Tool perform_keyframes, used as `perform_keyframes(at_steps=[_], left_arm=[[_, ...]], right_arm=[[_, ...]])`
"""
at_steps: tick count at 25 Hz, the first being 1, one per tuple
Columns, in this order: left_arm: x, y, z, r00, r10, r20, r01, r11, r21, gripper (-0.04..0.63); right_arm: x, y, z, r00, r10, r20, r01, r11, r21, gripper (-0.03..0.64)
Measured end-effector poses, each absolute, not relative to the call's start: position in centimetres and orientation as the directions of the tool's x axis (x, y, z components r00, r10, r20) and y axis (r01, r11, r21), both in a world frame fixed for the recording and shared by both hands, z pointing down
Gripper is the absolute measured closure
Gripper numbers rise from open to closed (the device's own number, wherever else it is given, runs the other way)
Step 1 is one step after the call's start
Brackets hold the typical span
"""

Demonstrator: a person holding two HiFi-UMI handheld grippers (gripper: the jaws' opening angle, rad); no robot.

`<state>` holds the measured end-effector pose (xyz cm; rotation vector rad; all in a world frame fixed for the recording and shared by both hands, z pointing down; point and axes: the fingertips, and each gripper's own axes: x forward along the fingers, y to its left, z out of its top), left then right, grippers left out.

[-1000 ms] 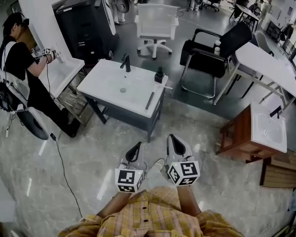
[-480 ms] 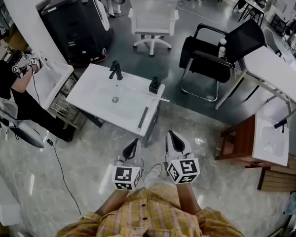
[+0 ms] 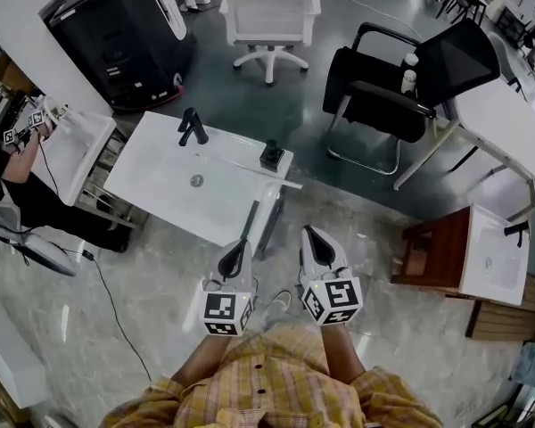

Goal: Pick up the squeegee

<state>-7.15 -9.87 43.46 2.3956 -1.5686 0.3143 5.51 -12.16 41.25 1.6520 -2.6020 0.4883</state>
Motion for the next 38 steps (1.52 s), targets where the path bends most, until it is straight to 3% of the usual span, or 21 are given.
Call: perform_keyframes(at_steps=[12,26,38], left_arm=[[-8.0,-13.7,49.3,0.358,-0.799,0.484,-0.931,-0.347,0.115,0.595],[-7.6,-20.5,57.3,0.404,-0.646,0.648,-0.903,-0.394,0.171,0.595],[-7.2,-23.2,63.5,0.400,-0.413,0.818,-0.876,-0.435,0.209,0.579]], right_arm=[[4.9,-14.9,46.1,-0.438,-0.852,0.286,-0.888,0.362,-0.283,0.624],[3.2,-21.2,51.4,-0.394,-0.833,0.390,-0.907,0.283,-0.311,0.624],[3.4,-23.4,55.3,-0.347,-0.823,0.449,-0.924,0.219,-0.312,0.621]])
